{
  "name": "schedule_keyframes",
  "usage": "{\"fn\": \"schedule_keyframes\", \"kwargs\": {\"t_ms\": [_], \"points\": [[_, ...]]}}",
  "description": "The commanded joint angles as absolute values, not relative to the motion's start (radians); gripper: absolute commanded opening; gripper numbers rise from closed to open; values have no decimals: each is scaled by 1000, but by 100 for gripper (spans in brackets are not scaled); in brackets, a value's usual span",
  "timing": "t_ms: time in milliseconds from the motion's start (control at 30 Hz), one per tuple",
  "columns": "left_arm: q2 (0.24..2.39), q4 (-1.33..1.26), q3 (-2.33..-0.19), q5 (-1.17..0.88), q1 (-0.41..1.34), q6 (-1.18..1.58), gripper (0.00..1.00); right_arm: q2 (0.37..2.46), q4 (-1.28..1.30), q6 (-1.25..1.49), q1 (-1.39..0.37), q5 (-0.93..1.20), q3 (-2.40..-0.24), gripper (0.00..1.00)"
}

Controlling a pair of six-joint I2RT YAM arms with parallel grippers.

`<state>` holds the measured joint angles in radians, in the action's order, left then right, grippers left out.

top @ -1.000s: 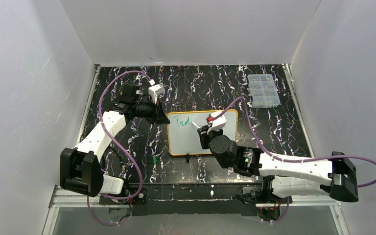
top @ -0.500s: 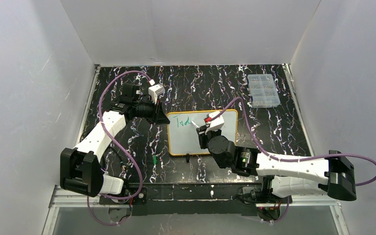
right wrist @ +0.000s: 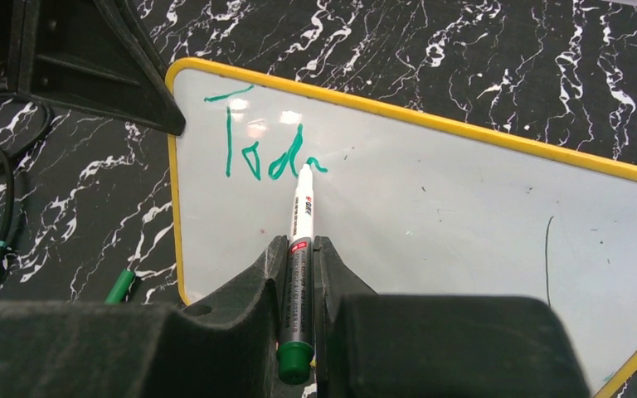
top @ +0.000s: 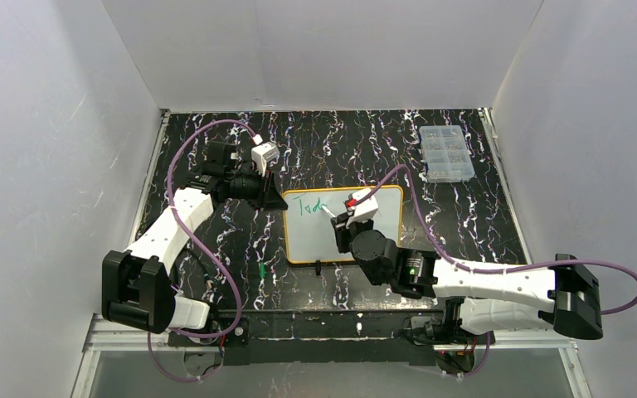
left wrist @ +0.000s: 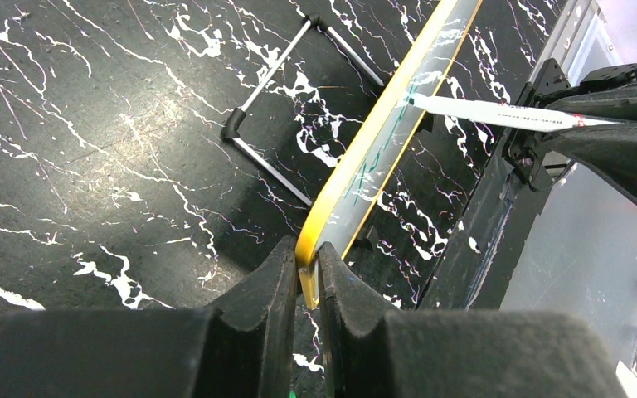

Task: Write a sentence on the whiteboard

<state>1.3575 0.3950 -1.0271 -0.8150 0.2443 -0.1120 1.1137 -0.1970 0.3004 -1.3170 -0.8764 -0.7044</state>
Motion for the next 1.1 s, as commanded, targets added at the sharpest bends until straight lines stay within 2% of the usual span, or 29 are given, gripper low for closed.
{"fn": "schedule_keyframes", "kwargs": {"t_ms": [0, 300, 1067], "points": [[1313, 397, -1026, -815, 238, -129, 0, 1090, -157, 349, -1315, -884, -680, 1], [1314, 397, -1024, -815, 237, -130, 0, 1070, -125, 369, -1317, -911, -670, 1], [1315, 397, -1026, -815, 238, -130, 0, 1086, -242, 273, -1318, -962, -700, 1]]}}
